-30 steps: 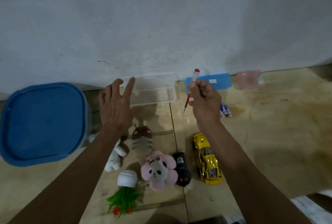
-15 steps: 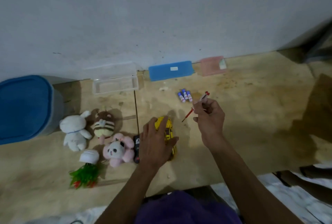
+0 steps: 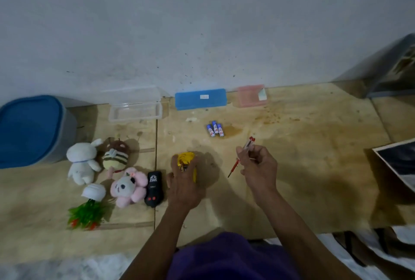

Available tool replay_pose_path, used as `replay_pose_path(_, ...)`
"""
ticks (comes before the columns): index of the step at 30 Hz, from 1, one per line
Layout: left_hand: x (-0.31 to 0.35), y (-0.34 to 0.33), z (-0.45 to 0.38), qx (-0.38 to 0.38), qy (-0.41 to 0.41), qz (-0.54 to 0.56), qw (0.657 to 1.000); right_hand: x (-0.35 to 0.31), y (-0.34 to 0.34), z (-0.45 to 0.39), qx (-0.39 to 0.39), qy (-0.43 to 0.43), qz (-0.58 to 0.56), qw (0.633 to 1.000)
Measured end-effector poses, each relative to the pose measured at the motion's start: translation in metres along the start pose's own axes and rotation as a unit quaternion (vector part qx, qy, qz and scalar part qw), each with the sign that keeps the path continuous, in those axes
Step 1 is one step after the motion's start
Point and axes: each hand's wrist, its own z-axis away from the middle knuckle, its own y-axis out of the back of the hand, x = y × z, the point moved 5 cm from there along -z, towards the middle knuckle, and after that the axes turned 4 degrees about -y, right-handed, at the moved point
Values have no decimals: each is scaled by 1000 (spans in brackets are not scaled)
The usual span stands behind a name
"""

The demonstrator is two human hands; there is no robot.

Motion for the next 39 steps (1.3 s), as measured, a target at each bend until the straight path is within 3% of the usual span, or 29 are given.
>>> replay_pose_path(6,15,45,29,68,20,283,957,-42,-7,17,-46,42,-15,998)
replay_pose_path(13,51,89,49,54,-30,485,872,-124,-28,54,-90,199,20,976)
replay_pose_path(18,64,112,54,68,-54,551,830,-162,-35,76,-103,276,46,954)
replay_pose_path(26,66,114,57,23,-22,639,768,-169,-33,89,-108,290,38,950)
replay_pose_path(30,72,116,61,43,-57,617,784,-175,-26,95,-97,310,12,946)
replay_pose_path(36,85,141,71,90,-160,474,861,-191,-16,113,-110,381,-4,918)
replay_pose_path(39,91,152,76,111,-189,421,880,-197,-14,121,-123,409,-11,904)
